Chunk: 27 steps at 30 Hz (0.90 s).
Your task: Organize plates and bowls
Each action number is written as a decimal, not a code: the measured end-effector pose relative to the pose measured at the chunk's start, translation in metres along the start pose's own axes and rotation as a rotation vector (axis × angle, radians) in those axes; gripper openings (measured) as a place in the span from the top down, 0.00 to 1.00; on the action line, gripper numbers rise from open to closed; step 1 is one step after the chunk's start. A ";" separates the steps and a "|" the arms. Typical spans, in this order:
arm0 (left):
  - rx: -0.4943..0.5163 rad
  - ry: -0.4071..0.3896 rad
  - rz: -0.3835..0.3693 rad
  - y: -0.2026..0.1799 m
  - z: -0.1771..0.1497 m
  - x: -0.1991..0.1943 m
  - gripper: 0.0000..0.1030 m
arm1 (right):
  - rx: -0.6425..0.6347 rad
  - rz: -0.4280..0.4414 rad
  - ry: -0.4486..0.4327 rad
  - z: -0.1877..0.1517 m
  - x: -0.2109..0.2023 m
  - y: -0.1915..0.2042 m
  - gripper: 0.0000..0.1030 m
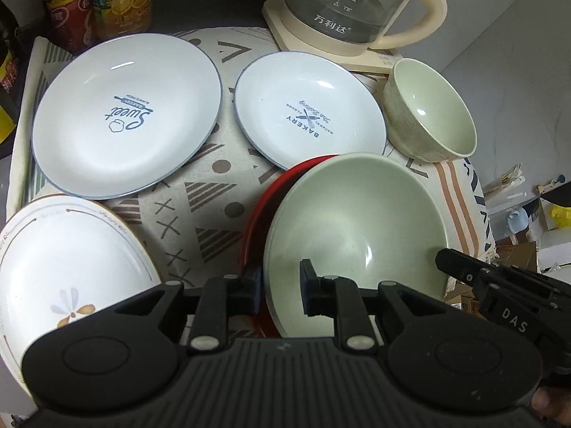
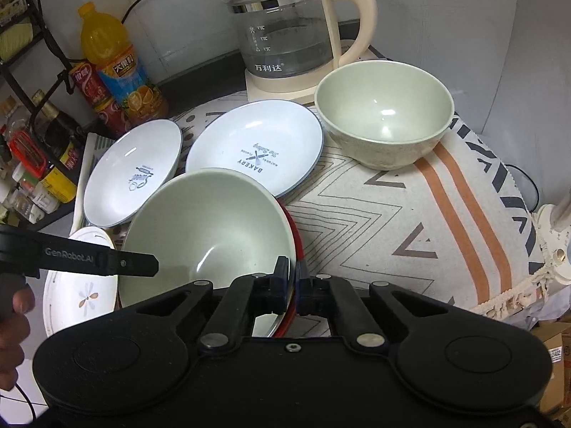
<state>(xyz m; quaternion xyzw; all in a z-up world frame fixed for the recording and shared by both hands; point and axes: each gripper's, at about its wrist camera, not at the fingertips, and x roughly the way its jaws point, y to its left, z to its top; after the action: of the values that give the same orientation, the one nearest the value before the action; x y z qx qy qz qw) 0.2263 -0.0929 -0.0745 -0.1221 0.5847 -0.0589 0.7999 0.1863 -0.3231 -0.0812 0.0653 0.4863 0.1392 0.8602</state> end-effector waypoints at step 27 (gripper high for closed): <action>0.014 -0.193 0.038 -0.040 0.049 -0.033 0.26 | 0.097 -0.054 -0.173 0.020 -0.047 -0.064 0.18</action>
<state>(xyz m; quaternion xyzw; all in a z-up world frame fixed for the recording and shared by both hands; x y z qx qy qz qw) 0.2641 -0.1171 -0.0193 -0.1105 0.5067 -0.0358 0.8543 0.1914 -0.3984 -0.0481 0.1054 0.4179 0.0860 0.8982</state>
